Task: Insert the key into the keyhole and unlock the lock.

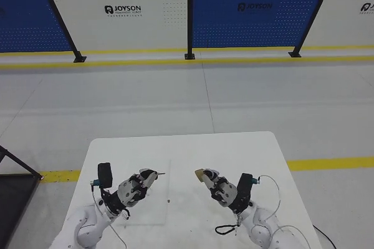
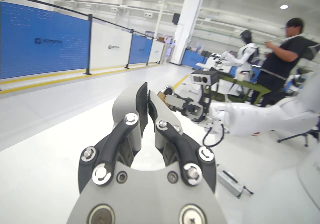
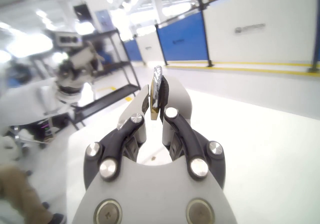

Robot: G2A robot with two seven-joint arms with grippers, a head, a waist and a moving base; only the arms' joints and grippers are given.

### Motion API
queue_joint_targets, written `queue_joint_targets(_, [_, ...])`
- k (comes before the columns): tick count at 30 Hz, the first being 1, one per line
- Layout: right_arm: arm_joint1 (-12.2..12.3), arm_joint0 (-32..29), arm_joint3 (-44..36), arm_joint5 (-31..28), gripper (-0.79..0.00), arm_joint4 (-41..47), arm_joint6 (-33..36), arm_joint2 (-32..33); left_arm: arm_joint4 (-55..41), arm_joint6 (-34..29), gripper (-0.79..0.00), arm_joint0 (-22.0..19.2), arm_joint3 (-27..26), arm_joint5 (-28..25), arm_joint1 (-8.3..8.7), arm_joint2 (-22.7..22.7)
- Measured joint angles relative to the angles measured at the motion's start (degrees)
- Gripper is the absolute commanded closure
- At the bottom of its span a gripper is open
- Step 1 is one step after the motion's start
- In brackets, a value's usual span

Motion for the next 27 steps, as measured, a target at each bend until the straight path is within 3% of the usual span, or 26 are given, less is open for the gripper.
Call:
queue_joint_targets(5, [0.5,2.3,2.4,-11.6,0.0,-0.9,-4.1,0.6,-6.4,-0.2,0.0,-3.6,2.7,-0.6,0.17,7.1])
queue_joint_targets(18, [0.5,2.3,2.4,-11.7,0.0,-1.1,-4.3,0.5,-7.7,-1.3,0.0,-4.7,3.4,-0.6,0.4,8.7])
queue_joint_targets(22, [-0.1,2.3,1.8,-12.8,0.0,5.7,-5.4,-2.2,-9.8,-0.3,0.0,-5.0,3.1,0.2,0.01,10.3])
queue_joint_targets(27, [-0.7,3.4,1.9,-12.7,0.0,14.2,-11.7,-8.2,-13.3,7.2,0.0,-7.2,5.2,-0.6,-1.13,15.3])
